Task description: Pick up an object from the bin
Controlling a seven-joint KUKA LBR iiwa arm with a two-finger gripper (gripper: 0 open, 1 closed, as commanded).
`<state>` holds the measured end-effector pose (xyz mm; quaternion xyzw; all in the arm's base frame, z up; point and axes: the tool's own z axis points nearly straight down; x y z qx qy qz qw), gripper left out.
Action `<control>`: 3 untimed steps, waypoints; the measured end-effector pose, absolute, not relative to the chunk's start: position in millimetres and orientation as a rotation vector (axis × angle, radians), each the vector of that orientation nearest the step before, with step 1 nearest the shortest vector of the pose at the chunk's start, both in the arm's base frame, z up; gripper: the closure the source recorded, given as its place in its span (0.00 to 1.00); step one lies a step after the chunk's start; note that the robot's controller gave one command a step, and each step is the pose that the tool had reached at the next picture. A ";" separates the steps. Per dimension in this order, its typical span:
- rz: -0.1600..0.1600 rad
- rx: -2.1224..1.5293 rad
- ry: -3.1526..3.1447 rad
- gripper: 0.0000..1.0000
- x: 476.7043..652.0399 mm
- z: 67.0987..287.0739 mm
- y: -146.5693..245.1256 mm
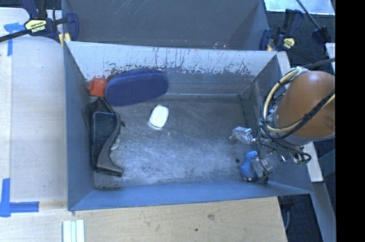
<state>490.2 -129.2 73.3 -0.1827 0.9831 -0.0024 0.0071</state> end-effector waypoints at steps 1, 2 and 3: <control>-0.008 -0.573 3.073 1.00 490.8 73.7 -129.2; -0.005 -0.598 3.077 1.00 491.1 177.5 -143.1; -0.001 -0.596 3.081 0.00 489.8 175.7 -142.8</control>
Offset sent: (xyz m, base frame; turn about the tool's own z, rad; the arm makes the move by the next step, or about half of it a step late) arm 0.0000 0.0000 0.0000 0.0000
